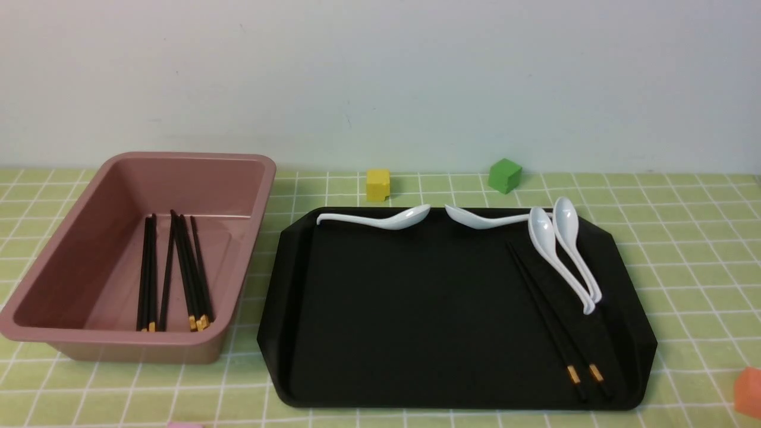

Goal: On green tablecloth take chopsticks from black tray and put them in box.
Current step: 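Move the gripper over the chopsticks on the black tray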

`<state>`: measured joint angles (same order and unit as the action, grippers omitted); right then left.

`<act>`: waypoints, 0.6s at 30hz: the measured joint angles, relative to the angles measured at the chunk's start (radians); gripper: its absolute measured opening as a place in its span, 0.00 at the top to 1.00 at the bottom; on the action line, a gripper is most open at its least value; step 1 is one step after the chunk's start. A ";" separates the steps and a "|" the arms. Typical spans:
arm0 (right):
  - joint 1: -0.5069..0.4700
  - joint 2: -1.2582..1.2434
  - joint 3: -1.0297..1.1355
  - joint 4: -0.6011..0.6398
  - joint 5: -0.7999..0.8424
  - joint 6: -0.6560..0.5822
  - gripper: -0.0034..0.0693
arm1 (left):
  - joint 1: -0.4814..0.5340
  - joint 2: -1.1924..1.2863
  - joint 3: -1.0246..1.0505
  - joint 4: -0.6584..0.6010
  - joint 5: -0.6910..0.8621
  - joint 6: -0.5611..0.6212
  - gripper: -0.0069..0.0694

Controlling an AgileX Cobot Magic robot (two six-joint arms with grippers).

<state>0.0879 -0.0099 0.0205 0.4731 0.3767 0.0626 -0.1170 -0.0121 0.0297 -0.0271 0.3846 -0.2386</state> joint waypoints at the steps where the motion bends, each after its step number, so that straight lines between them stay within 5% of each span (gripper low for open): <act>1: 0.000 0.000 0.002 0.079 0.004 0.031 0.62 | 0.000 0.000 0.000 0.000 0.000 0.000 0.60; 4: 0.000 0.000 0.004 0.301 0.011 0.088 0.62 | 0.000 0.000 0.000 0.000 0.000 0.000 0.60; 7: 0.000 0.000 0.004 0.385 0.011 0.094 0.62 | 0.000 0.000 0.000 0.000 0.000 0.000 0.60; 14: 0.000 0.000 -0.031 0.431 0.028 0.066 0.64 | 0.000 0.000 0.000 0.000 0.000 0.000 0.60; 18: 0.000 0.056 -0.170 0.362 0.051 0.005 0.75 | 0.000 0.000 0.000 0.000 0.000 0.000 0.60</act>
<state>0.0879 0.0465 -0.1495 0.8346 0.4273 0.0678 -0.1170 -0.0121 0.0297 -0.0271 0.3846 -0.2386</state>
